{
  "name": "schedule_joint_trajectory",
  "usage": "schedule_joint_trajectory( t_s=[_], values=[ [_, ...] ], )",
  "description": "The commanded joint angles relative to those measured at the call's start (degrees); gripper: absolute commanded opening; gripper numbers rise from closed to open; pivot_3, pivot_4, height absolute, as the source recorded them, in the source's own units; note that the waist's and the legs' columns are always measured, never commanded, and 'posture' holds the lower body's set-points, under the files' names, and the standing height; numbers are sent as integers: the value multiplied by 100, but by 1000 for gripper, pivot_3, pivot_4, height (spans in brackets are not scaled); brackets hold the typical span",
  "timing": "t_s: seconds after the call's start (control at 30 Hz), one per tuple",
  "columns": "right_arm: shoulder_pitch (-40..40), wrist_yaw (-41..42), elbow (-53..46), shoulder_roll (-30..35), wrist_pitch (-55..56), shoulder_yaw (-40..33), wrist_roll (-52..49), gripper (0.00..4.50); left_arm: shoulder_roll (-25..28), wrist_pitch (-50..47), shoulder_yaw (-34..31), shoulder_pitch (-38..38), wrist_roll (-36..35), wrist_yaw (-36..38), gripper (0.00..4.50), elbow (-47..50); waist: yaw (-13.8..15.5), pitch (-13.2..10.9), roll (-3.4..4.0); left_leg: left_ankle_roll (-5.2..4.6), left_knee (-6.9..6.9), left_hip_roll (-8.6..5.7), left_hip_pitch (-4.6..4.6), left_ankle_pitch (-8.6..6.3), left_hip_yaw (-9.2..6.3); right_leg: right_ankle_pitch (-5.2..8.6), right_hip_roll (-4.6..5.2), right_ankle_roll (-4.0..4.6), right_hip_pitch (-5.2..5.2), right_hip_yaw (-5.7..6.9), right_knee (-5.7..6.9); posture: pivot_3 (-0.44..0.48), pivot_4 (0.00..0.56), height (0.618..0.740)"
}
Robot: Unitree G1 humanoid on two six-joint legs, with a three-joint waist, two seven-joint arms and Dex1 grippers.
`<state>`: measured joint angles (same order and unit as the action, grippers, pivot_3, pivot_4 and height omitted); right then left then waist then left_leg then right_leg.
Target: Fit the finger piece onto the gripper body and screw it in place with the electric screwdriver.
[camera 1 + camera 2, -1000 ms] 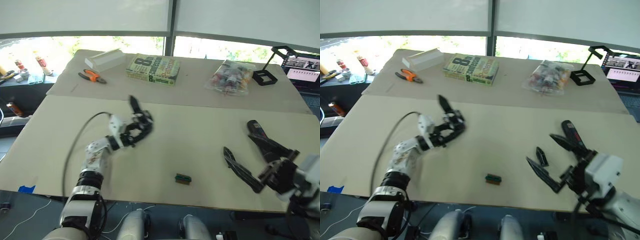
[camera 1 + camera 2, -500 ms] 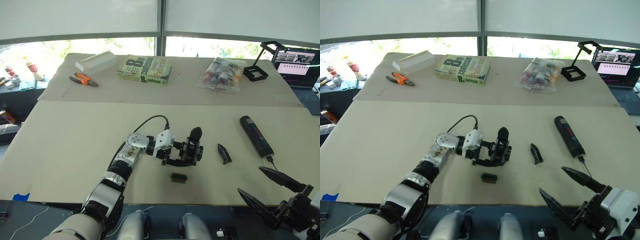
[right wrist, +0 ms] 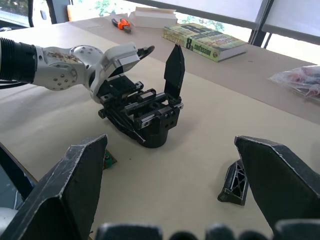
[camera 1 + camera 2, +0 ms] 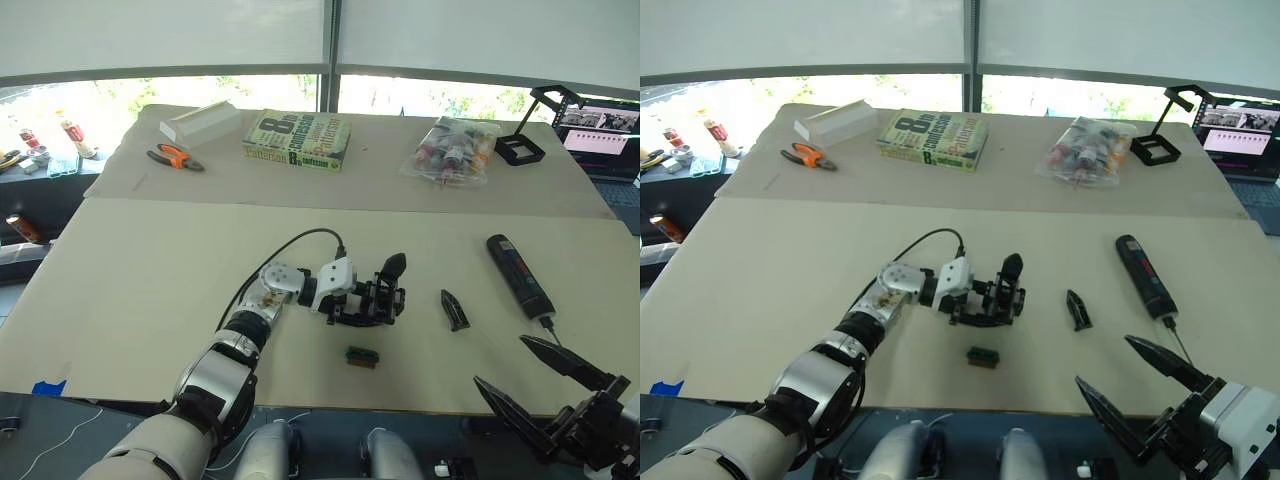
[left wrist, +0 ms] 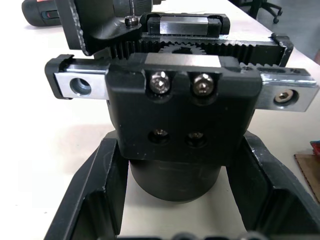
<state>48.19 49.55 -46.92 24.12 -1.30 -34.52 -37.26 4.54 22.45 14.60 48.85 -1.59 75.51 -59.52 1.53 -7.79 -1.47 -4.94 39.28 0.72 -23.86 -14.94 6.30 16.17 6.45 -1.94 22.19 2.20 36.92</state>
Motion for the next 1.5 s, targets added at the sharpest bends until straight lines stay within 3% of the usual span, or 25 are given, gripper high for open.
schedule_joint_trajectory(
  t_s=[0.03, 0.07, 0.13, 0.23, 0.37, 0.53, 0.6, 0.63, 0.67, 0.73, 0.83, 1.0, 1.2, 1.37, 1.5],
  values=[
    [117, -69, -302, 77, 0, -178, -235, 4500, 12, -113, -128, 97, -23, -79, 2295, 14, 3, 0, 0, 0, 0, 0, 0, 0, 0, 0, 0, 0, 0, 0, 0, 0, 150, 740],
    [156, -70, -329, 106, -45, -191, -290, 4500, 27, -137, -154, 83, -29, -125, 2295, 27, 3, 0, 0, 0, 0, 0, 0, 0, 0, 0, 0, 0, 0, 0, 1, 0, 150, 740],
    [194, -94, -374, 173, -116, -230, -399, 4500, 69, -152, -205, 17, -69, -115, 3303, 89, -2, 0, 0, 0, 1, 0, 0, 0, 0, 0, 0, 0, 0, 0, 1, 0, 150, 740],
    [140, -247, -450, 411, -296, -395, -683, 4500, 197, -153, -268, -107, -101, -52, 4456, 210, -12, 0, 1, 0, 2, 1, 1, 0, -1, 0, 1, 0, -1, -1, 3, 0, 150, 740],
    [152, -662, -477, 1190, -1136, -939, -1292, 4500, 577, -240, -414, -364, -243, 133, 4456, 630, -41, 1, 1, 0, 1, 2, 2, 0, 0, 0, 3, 1, 0, -2, 5, 0, 150, 740],
    [-119, -2004, 25, 3237, -3868, -1572, -2097, 4500, 1372, -608, -817, -804, -586, 164, 4456, 1439, -92, 1, 1, 3, 1, 9, 8, 1, 0, -1, 20, 4, -3, -6, 6, 0, 150, 740],
    [-737, -2367, 477, 4090, -4682, -1302, -2096, 4500, 1628, -1085, -1208, -1064, -1190, 343, 4456, 2080, -119, 0, 0, 5, 1, 9, 8, 2, -3, -1, 37, 5, -3, 2, 5, 0, 150, 740],
    [-1119, -2474, 773, 4470, -5000, -1017, -2102, 4500, 1861, -1830, -1373, -1335, -1788, 691, 4456, 2793, -126, -2, -1, 5, 0, 7, 7, 3, -1, -1, 47, 5, -2, 3, 4, 0, 150, 740],
    [-1433, -2524, 979, 4688, -5240, -796, -2106, 4500, 2017, -2408, -1458, -1534, -2205, 914, 4456, 3336, -120, -3, 1, 8, 0, 7, 6, 4, -1, -1, 50, 5, -1, 6, 4, 0, 150, 740],
    [-2060, -2523, 1257, 4889, -5527, -312, -2229, 4500, 2157, -2474, -1584, -1830, -2550, 1044, 4456, 4104, -54, -3, 2, 53, -2, 8, 4, 31, -10, 1, 50, 7, 0, 9, -1, 0, 150, 740],
    [-4278, -3244, 2263, 4485, -6627, 1419, -2596, 4500, 2629, -3563, -1727, -2638, -3086, 486, 4456, 5984, -82, -10, -6, 71, -4, 9, -2, 42, -24, 2, 44, 9, -11, 5, -23, 0, 150, 740],
    [-6039, -3734, 3189, 3528, -7508, 2400, -2240, 4500, 2864, -4255, -1909, -3465, -3436, -159, 4456, 7106, -94, -11, 0, 62, 1, -4, -5, 38, -19, 0, 47, 4, -14, 6, -16, 0, 150, 740],
    [-6777, -3922, 3365, 2788, -8154, 2838, -1804, 4500, 2889, -4348, -1986, -4024, -3546, -612, 4456, 7641, -73, -9, 11, 63, 1, 1, -5, 39, -15, 0, 11, 4, -5, 11, 2, 0, 150, 740],
    [-6916, -4109, 3270, 2333, -8694, 3055, -1377, 4500, 2936, -4240, -1976, -4066, -3505, -667, 4456, 7634, -105, 0, -1, 63, 1, 5, 2, 39, -12, -1, 6, 5, -8, 9, 6, 0, 150, 740],
    [-6806, -4100, 3088, 2202, -8914, 3248, -1039, 3388, 3010, -4108, -1958, -3904, -3452, -550, 4500, 7460, -104, 7, -11, 64, 0, 6, 3, 39, -12, -1, 5, 5, -8, 10, 6, 0, 150, 740]
  ],
)
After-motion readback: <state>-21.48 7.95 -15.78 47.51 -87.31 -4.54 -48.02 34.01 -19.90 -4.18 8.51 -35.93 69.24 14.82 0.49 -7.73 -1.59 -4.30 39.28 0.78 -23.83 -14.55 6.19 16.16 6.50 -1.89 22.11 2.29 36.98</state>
